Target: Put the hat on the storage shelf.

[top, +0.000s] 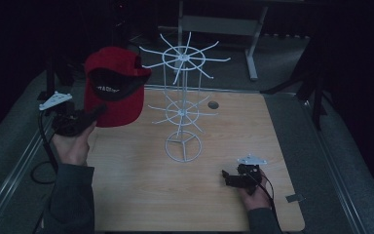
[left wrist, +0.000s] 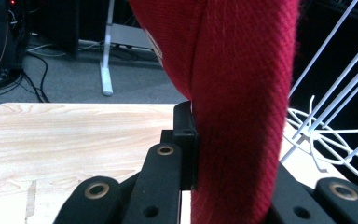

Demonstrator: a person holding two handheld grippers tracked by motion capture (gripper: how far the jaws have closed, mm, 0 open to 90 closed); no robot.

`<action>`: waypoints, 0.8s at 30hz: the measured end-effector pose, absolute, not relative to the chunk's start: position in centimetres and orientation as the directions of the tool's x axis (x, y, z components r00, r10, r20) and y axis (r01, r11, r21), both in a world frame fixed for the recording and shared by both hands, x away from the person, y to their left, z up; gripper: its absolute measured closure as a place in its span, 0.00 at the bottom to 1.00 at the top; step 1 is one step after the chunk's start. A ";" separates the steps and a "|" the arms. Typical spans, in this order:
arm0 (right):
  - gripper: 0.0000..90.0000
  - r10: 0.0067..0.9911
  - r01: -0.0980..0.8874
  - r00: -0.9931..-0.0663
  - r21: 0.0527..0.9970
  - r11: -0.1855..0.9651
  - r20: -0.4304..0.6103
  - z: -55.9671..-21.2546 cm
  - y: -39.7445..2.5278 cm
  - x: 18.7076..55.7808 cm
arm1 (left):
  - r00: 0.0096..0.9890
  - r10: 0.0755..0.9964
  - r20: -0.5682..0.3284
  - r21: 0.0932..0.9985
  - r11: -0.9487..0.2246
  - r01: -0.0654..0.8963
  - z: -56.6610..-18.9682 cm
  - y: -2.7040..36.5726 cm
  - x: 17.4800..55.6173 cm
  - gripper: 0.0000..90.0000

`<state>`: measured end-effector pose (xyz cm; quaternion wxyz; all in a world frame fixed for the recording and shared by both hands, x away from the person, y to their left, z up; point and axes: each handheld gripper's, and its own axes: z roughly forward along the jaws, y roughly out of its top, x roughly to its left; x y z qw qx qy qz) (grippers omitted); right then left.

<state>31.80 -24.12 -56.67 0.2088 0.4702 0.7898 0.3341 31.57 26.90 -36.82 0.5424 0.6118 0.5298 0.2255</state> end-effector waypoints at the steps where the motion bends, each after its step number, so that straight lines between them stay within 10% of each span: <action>1: 0.15 0.882 0.604 -0.470 0.723 0.334 -0.014 -56.7 -24.1 31.8 | 0.337 0.892 -0.302 0.902 0.153 0.403 -36.8 26.9 31.6 0.94; 24: 0.15 0.882 0.605 -0.470 0.723 0.334 -0.014 -56.7 -24.1 31.8 | 0.351 0.871 -0.342 0.900 0.197 0.389 -35.3 26.8 32.4 0.94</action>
